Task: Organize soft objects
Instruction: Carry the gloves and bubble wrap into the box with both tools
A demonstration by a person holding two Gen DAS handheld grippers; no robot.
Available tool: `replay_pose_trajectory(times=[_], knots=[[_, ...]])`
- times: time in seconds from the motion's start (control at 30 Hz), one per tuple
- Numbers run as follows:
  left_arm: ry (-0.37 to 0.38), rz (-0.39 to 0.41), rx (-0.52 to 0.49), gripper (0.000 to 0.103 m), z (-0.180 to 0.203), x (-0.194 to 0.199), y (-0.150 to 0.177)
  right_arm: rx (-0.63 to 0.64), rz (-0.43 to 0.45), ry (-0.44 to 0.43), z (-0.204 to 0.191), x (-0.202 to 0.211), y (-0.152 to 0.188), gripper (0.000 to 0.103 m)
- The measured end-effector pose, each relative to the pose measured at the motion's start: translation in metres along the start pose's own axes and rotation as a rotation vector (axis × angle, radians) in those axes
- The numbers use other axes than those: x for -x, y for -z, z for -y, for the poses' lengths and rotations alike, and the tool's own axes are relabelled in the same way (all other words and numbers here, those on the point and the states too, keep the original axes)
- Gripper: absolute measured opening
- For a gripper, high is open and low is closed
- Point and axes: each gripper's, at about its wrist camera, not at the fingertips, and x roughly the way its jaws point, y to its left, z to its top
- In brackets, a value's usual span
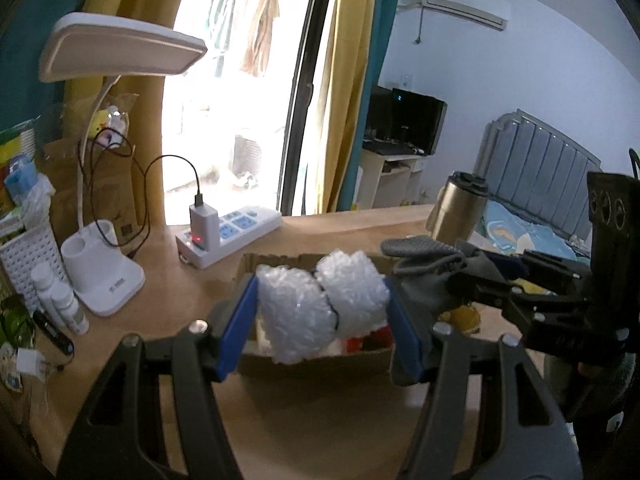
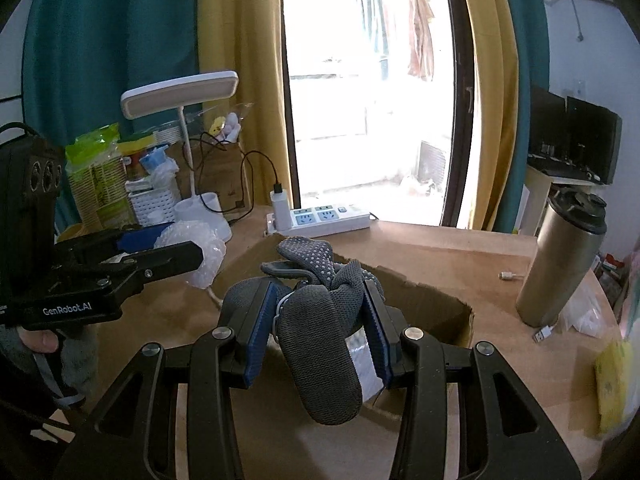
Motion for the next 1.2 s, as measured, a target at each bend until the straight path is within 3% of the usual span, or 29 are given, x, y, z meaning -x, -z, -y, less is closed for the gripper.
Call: replay_pose_trajectory(times=[0.67, 1.03, 1.2], knots=[[0.021, -0.079, -0.001, 0.064, -0.020, -0.073, -0.011, -0.035, -0.076, 0.008, 0.020, -0.068, -0.011, 0.046], [0.037, -0.157, 0.002, 0.065, -0.036, -0.111, -0.004, -0.076, -0.180, 0.014, 0.029, -0.107, 0.002, 0.046], [0.040, -0.246, -0.013, 0.065, -0.035, -0.131, 0.005, -0.075, -0.238, 0.009, 0.031, -0.119, 0.013, 0.046]])
